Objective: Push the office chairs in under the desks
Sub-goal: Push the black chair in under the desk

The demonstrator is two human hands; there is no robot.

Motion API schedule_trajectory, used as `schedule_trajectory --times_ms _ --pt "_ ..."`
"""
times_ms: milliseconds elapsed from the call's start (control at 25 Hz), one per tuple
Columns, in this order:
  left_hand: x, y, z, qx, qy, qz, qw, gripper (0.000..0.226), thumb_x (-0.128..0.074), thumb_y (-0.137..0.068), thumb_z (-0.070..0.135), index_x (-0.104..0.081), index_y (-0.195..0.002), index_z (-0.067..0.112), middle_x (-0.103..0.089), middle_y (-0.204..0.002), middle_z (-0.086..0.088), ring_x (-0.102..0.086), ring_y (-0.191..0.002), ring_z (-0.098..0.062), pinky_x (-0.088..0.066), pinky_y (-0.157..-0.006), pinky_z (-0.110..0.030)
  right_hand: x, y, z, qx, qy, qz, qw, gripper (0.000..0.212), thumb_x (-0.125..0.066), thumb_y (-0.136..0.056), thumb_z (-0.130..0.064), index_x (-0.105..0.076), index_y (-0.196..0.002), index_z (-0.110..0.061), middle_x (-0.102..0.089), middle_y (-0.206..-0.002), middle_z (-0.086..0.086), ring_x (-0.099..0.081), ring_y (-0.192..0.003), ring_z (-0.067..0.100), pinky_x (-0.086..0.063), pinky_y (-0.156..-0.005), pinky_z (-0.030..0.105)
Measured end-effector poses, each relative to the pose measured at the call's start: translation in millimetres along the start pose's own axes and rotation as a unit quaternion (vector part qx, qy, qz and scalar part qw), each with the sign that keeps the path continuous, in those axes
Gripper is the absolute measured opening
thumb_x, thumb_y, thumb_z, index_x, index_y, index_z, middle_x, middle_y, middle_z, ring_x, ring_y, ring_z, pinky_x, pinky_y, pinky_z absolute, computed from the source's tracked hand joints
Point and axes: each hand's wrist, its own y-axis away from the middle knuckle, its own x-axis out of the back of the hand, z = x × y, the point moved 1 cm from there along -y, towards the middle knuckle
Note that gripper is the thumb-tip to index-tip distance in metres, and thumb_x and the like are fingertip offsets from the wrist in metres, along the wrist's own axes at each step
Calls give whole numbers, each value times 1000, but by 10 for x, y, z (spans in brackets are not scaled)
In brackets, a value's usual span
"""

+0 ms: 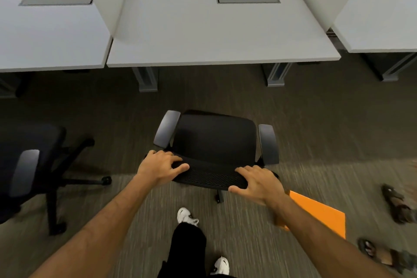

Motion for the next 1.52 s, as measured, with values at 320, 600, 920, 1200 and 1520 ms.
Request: schedule_trajectory --times_ms 320,600,920,1200,1520 --pt "398 -900 -240 -6 19 26 999 92 -5 -83 90 -63 -131 37 -66 -125 9 -58 -112 -13 -39 -99 -43 547 -928 369 9 -1 6 1000 91 -23 -82 -91 -45 -146 -30 -59 -135 -9 -54 -116 14 -43 -95 37" --pt "741 -1601 -303 -16 38 33 999 89 -8 -86 88 -62 -133 34 -66 -127 9 -59 -115 -15 -40 -100 -44 928 -1697 790 2 -4 4 1000 95 -20 -76 -96 -49 -142 -34 -61 -130 -13 -54 -110 10 -44 -91 36" --pt "1163 -2640 -477 -5 56 53 997 91 -7 -85 89 -65 -129 35 -67 -124 11 -60 -112 -12 -41 -98 -42 1412 -2705 1298 12 4 12 1000 99 -19 -73 -98 -50 -141 -33 -62 -128 -13 -55 -108 11 -47 -90 39" --pt "1479 -3490 -586 32 68 60 995 89 -8 -85 90 -64 -130 37 -67 -127 14 -60 -116 -9 -43 -102 -44 1878 -3562 1741 43 7 12 999 98 -18 -76 -96 -51 -141 -31 -63 -129 -12 -56 -106 11 -48 -90 38" --pt "1672 -3923 -634 28 73 36 996 92 -9 -84 90 -62 -133 35 -68 -126 12 -60 -115 -11 -39 -105 -48 2154 -4013 1969 36 -14 -34 999 97 -20 -75 -97 -53 -138 -33 -63 -127 -12 -54 -104 7 -48 -90 36"
